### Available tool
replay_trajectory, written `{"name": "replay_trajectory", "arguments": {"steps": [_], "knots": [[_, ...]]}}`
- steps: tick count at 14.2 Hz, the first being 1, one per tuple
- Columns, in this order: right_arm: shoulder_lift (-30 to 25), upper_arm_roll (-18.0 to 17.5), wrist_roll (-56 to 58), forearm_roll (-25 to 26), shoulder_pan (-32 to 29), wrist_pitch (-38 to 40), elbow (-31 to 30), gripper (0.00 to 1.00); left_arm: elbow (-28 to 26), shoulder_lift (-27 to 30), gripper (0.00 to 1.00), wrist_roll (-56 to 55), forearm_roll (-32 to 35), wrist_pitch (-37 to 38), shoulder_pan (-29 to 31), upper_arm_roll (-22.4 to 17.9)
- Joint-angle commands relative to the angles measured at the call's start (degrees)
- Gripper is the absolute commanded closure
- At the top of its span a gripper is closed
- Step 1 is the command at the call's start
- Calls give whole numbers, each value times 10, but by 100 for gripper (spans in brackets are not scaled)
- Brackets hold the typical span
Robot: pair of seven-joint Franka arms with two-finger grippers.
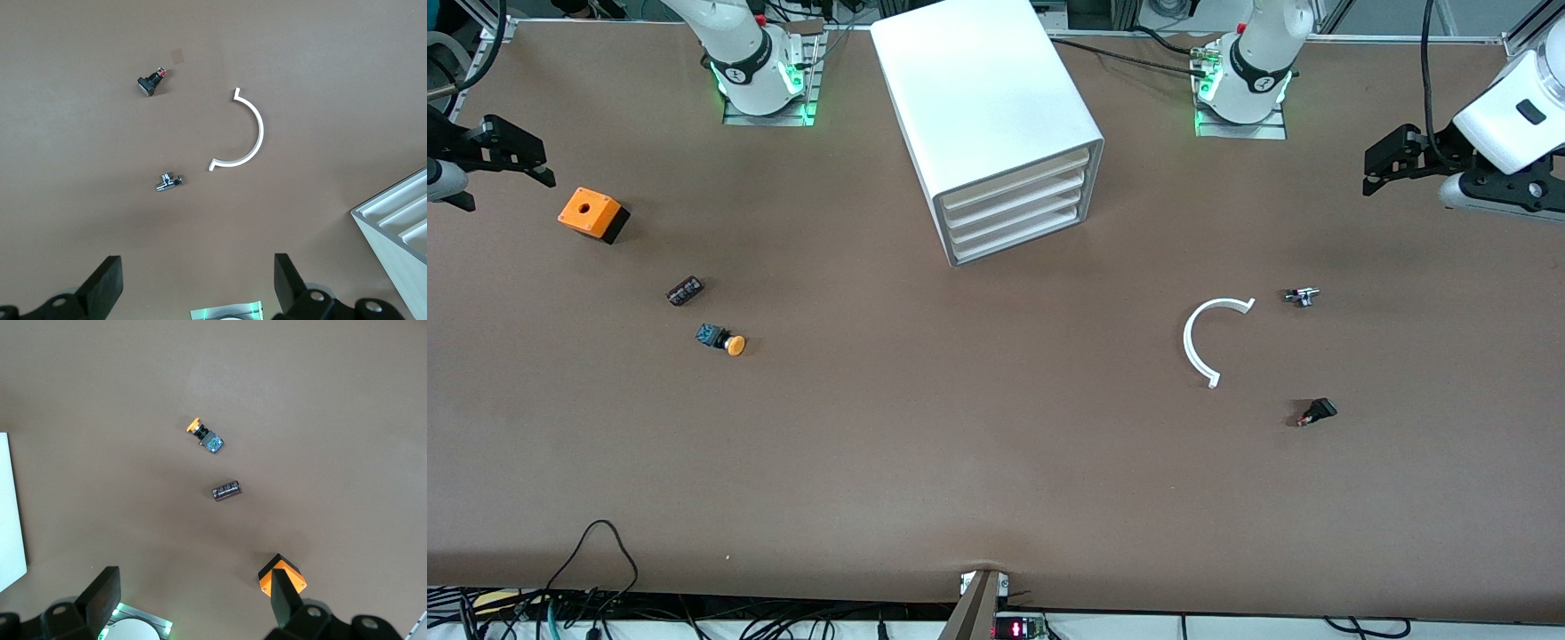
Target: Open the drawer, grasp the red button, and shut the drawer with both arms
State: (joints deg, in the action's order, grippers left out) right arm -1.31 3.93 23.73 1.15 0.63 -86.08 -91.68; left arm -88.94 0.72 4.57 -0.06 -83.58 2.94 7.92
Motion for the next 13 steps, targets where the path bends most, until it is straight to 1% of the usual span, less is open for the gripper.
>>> {"name": "replay_trajectory", "arguments": {"steps": [1,7,10,11,13], "knots": [[-1,-3,3,0,-2,7,8,0,9,-3,0,-6,2,12,0,2],[0,-3,3,1,-2,7,9,0,7,-5,0,-8,2,12,-2,3],[0,-3,4,1,-1,7,9,0,5,-17,0,-6,-8,27,-5,3],[0,-4,3,3,-1,6,9,0,5,-21,0,-7,-37,30,-4,3],[1,-4,3,3,-1,0,9,0,8,-57,0,-6,-121,32,5,2]]}}
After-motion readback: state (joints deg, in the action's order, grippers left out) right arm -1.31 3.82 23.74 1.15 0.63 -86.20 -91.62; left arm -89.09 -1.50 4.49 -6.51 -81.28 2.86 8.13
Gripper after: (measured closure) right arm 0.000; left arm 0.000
